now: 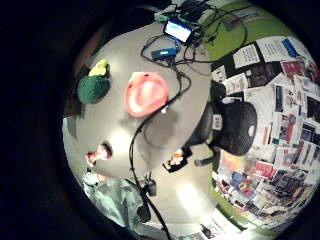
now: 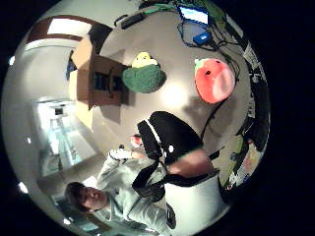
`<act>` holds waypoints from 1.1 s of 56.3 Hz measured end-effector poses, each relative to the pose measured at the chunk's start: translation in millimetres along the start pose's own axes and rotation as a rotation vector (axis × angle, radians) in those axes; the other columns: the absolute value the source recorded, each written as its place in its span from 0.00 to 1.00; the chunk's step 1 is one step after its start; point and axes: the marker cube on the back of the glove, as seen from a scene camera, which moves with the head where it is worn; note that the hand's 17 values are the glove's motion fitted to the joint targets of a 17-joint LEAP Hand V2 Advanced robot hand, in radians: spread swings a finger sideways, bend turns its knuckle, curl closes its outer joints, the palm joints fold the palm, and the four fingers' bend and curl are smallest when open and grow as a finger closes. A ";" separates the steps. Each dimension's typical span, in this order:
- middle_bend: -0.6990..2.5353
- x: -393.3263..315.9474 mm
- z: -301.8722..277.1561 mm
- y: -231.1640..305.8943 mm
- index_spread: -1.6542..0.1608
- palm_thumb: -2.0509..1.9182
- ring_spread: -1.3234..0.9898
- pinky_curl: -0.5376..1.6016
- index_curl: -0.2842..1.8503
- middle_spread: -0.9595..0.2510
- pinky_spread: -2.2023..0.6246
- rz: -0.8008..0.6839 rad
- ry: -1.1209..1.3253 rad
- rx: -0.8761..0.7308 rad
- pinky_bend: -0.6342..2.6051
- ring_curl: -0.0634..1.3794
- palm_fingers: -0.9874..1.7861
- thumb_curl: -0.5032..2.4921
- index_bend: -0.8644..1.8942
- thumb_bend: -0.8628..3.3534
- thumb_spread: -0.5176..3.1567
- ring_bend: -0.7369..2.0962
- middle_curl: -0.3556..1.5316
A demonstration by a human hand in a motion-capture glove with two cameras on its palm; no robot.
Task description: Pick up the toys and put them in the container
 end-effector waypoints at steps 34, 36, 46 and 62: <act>0.28 34.9 143.7 -56.1 0.74 0.65 0.53 0.44 0.21 0.76 0.74 0.122 0.060 -0.022 0.53 0.29 0.50 0.30 0.37 0.25 0.51 0.53 0.27; 0.29 32.2 143.1 -55.2 0.74 0.65 0.51 0.44 0.21 0.75 0.73 0.112 0.060 0.006 0.53 0.31 0.54 0.31 0.36 0.26 0.51 0.56 0.28; 0.37 14.5 137.1 -45.6 0.74 0.71 0.43 0.46 0.21 0.65 0.67 0.081 0.044 0.027 0.55 0.39 0.66 0.36 0.38 0.27 0.43 0.63 0.33; 0.45 -37.2 84.1 3.4 0.71 0.72 0.39 0.47 0.26 0.55 0.65 -0.037 0.019 -0.092 0.53 0.45 0.69 0.42 0.45 0.26 0.32 0.66 0.42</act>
